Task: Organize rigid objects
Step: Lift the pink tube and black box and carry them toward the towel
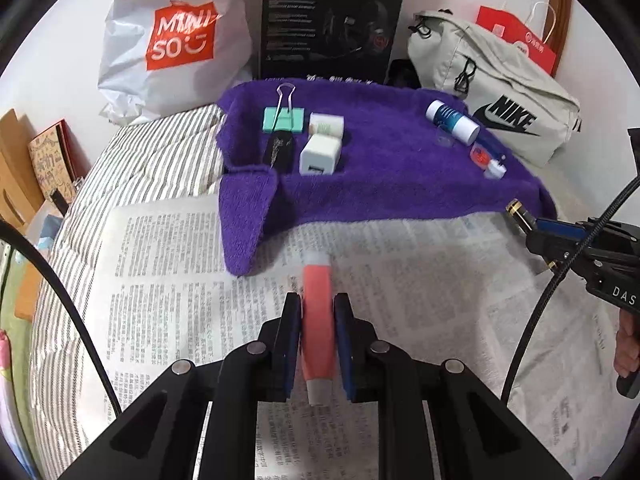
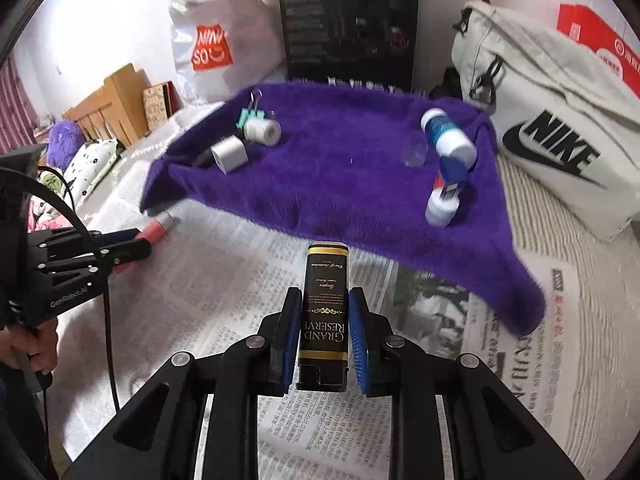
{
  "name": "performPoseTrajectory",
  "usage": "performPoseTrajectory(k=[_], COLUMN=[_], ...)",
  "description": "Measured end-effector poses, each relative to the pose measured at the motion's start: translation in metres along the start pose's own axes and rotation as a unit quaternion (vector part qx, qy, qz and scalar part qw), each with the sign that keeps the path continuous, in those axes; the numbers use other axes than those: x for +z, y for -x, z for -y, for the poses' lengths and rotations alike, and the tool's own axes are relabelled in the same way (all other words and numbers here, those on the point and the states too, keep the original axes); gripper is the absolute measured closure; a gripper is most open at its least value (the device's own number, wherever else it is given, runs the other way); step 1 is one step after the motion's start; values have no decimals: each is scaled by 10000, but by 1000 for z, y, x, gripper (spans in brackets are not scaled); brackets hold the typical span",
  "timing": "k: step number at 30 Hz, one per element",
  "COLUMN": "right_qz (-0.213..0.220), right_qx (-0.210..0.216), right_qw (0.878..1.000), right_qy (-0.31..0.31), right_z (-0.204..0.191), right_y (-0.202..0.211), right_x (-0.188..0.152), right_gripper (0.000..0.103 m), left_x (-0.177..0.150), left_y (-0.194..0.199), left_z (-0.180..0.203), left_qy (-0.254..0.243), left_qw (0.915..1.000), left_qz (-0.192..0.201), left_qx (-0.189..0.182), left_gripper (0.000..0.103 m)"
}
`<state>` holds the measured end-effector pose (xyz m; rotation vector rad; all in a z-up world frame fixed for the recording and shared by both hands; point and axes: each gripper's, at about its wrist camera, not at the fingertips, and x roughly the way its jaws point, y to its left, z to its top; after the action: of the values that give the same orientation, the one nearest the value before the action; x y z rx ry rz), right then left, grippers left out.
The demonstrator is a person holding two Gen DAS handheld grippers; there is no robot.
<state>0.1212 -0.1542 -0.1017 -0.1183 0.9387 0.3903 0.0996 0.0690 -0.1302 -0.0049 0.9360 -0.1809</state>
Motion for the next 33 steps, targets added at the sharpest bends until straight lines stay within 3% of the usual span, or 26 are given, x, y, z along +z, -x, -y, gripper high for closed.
performPoseTrajectory(k=[17,20,28,33], right_qz=[261,240,135,131], right_qx=[66,74,100,115], right_qw=[9996,9997,9998,9998], right_qy=[-45,-62,-93,-122], right_z=[17,18,21,22], right_y=[24,22,13,10], right_x=[23,24,21,19], right_gripper=[79,79,79,79], left_x=[25,26,8,5], left_y=[24,18,-21,-18], left_z=[0,1,8,10], left_qy=[-8,-34,-314,-318], left_qw=[9998,9997,9974,9979], left_qz=[47,-44,-649,-555], left_qx=[-172,-227,73,100], left_gripper=[87,87,86,87])
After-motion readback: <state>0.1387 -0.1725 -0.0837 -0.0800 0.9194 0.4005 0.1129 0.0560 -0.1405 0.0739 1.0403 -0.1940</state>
